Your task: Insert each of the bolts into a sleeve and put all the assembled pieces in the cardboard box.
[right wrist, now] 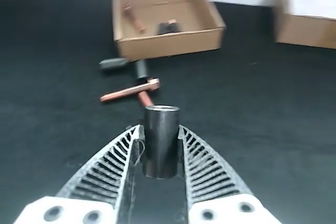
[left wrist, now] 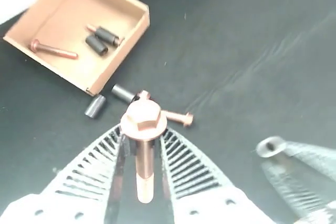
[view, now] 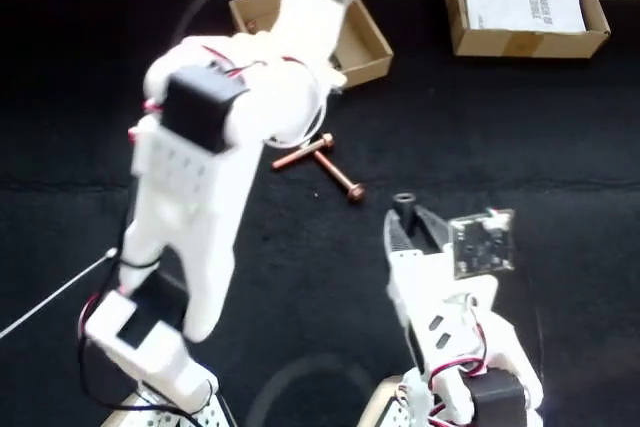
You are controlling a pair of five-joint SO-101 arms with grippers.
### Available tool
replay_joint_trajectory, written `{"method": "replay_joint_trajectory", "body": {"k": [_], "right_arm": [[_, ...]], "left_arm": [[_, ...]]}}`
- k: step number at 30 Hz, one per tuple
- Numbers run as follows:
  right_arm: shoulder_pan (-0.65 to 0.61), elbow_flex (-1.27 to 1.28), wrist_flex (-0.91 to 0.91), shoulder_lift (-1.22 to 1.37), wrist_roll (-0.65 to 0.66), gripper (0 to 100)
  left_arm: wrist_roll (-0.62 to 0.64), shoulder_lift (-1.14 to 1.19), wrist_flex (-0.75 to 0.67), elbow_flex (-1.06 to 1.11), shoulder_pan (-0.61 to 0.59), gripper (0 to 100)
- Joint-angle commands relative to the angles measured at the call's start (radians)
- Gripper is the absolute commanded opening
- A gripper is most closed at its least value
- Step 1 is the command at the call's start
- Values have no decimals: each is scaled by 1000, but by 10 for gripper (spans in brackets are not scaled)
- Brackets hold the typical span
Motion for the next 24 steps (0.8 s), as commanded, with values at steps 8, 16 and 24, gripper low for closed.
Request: {"method": "replay_joint_trajectory", "body": {"k": [8, 16, 24], "right_arm": [[-186, -291, 5, 344, -9, 7], [-240, -392, -5, 440, -9, 7], [-254, -386, -193, 418, -35, 7]], "left_arm": [[92, -358, -2, 51, 153, 8], [91, -685, -20, 575, 148, 8], [91, -918, -514, 1133, 16, 8]]}}
